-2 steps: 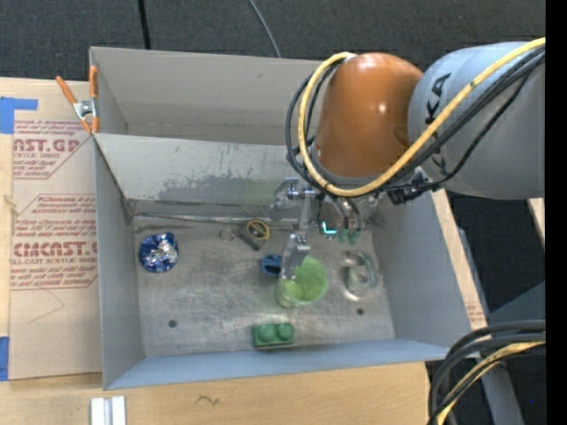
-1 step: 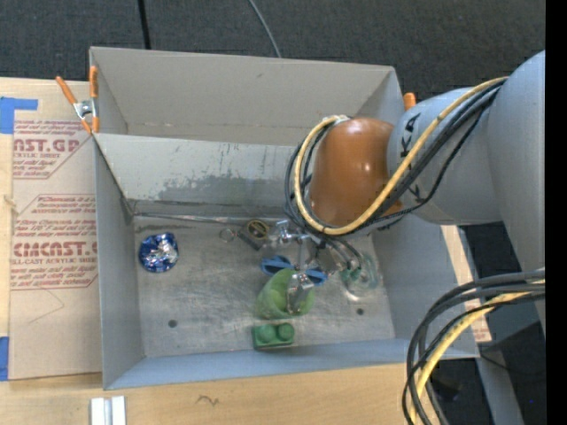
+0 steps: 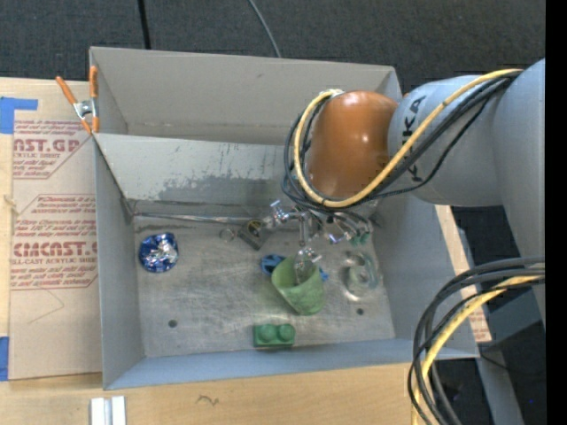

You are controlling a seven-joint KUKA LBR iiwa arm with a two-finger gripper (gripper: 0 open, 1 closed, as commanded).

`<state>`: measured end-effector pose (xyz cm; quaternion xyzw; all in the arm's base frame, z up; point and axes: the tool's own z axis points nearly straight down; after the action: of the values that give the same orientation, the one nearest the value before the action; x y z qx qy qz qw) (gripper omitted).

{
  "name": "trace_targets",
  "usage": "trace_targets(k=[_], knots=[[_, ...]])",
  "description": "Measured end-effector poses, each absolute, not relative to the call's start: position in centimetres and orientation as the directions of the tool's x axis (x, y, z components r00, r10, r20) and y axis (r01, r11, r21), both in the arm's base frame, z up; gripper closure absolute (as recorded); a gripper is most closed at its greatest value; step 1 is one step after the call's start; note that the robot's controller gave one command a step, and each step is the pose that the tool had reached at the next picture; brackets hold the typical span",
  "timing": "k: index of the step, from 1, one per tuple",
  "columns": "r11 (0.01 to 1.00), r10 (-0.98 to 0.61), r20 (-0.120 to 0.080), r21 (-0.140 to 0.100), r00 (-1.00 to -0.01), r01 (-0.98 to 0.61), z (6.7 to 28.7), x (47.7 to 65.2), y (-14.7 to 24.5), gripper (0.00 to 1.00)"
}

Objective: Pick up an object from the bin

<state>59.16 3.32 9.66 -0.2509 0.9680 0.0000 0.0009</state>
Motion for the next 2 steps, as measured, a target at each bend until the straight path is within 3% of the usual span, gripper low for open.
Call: trace_targets(k=[1,2], knots=[[0.875,-0.485,-0.002,0.002,-0.875,-0.485,9.7,59.2,3.4,1.00],[0.648,-0.762,-0.005,-0.002,-0.648,-0.762,20.4,57.0,5.4,1.00]])
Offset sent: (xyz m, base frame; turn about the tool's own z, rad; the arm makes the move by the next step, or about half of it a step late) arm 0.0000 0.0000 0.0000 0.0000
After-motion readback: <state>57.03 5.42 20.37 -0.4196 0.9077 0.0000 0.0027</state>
